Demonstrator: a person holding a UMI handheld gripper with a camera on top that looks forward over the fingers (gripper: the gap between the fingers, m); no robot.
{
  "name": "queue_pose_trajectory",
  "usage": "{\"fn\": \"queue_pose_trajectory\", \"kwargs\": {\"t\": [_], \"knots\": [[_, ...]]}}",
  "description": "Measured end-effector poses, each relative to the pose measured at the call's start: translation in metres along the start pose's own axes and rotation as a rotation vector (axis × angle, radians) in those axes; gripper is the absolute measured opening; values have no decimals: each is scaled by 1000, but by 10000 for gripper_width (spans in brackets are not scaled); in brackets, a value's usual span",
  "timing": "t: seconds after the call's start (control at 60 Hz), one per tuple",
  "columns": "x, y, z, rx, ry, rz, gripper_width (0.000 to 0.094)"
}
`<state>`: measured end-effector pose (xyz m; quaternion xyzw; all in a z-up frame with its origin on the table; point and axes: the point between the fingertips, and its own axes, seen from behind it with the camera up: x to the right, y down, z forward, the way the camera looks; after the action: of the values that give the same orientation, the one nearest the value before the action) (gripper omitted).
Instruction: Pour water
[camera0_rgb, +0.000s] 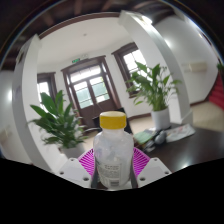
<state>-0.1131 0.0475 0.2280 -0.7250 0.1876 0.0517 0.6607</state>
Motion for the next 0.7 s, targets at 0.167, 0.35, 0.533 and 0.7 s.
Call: {"fn": "queue_pose_trajectory", "kwargs": {"t": [0.167,0.35,0.533,0.7], "knots": [[83,9,11,-14,174,-224,457],[151,53,28,-96,291,-311,457],[180,97,41,-151,311,-360,465],[182,105,40,-122,300,-344,473]]}}
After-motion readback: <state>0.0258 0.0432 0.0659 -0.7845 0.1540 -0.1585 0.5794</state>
